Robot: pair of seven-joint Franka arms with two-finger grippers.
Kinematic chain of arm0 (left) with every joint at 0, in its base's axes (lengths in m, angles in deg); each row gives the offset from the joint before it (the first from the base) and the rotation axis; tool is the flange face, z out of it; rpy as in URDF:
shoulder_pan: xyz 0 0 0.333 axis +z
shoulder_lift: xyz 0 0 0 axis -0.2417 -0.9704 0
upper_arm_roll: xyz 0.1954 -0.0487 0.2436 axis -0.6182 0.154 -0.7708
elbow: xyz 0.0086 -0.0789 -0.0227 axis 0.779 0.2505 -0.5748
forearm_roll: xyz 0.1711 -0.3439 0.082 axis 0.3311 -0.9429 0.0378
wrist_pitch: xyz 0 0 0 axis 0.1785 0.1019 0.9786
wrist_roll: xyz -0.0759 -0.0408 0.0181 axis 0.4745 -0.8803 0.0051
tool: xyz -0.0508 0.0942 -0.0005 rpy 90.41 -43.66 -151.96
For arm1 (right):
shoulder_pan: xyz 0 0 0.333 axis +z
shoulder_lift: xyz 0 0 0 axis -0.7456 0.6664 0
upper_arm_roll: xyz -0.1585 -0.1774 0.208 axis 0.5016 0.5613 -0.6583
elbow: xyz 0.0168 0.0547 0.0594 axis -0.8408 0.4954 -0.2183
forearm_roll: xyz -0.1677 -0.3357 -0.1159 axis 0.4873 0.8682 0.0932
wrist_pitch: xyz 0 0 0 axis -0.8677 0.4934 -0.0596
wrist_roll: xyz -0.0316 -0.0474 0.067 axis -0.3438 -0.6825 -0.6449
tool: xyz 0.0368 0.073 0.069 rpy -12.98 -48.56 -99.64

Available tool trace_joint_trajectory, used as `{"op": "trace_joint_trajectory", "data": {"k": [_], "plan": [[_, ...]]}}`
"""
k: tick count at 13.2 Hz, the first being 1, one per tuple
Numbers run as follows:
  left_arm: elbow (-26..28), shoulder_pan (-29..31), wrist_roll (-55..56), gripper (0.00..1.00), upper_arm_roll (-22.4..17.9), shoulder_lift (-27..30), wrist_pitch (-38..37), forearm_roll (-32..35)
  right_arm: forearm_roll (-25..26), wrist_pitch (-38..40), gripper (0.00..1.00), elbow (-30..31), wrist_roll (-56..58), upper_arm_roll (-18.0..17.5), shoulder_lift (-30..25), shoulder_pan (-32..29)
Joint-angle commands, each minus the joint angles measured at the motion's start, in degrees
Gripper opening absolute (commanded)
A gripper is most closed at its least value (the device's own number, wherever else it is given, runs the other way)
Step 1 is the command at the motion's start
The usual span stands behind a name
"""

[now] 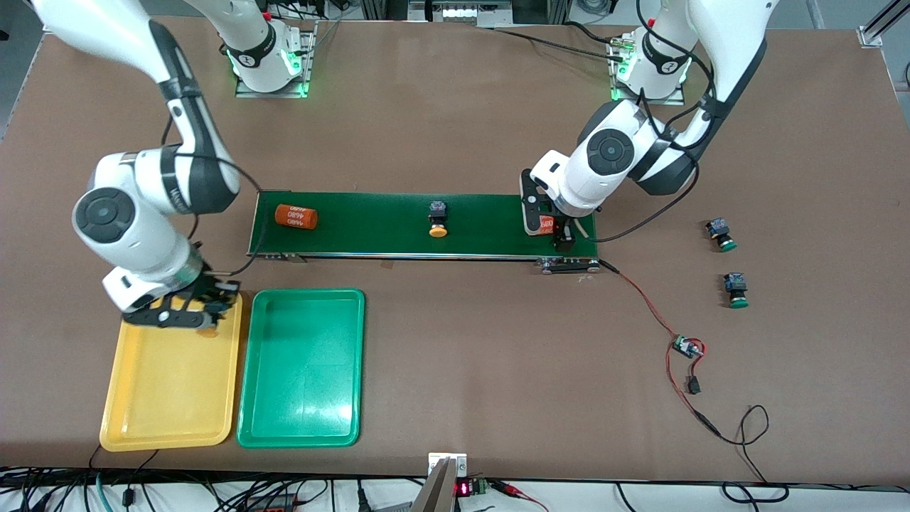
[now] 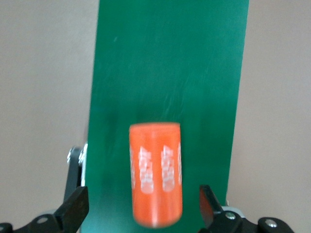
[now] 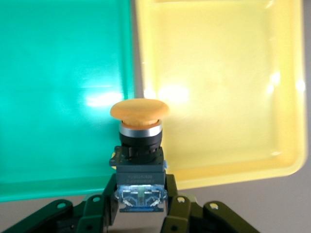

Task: Sort buttons by color to trays
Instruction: 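Release the button into the yellow tray and return the right gripper to the belt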

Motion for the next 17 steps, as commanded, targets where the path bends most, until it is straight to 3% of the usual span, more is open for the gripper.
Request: {"op": "trace_joint_trajectory", "data": {"k": [1,7,9,12,13,15,17], "plan": [[-3.2,0.9,0.1,1.00,-3.6,3.5,-8.8,-1.5,1.6,0.6,0.00,-3.5,3.5,-1.0,4.5,-3.0],[-5.3,-0.1,6.2,1.00,-21.5,5.1,-12.4,-1.5,1.5,-3.0,0.00,-6.8,8.2,-1.0,13.0,-7.0],[-6.5,-1.1,9.9,1.00,-26.9,5.0,-12.3,-1.5,1.0,-8.5,0.00,-6.6,9.1,-1.0,14.7,-8.2],[-6.6,-2.1,21.2,1.00,-34.4,3.9,-7.4,-1.5,1.0,-11.1,0.00,-6.4,9.8,-1.0,16.2,-8.4],[-6.5,-2.1,24.3,1.00,-36.2,3.7,-5.4,-1.4,1.0,-11.1,0.06,-6.4,9.8,-1.0,16.2,-8.4],[-6.6,-2.3,28.4,1.00,-39.1,2.9,-4.4,-1.7,0.9,-11.1,1.00,-6.5,9.2,-1.4,15.9,-8.3],[-6.5,-2.5,32.0,1.00,-40.5,1.7,-1.6,-3.9,0.7,-10.0,1.00,-6.2,9.4,-1.6,15.2,-8.2]]}}
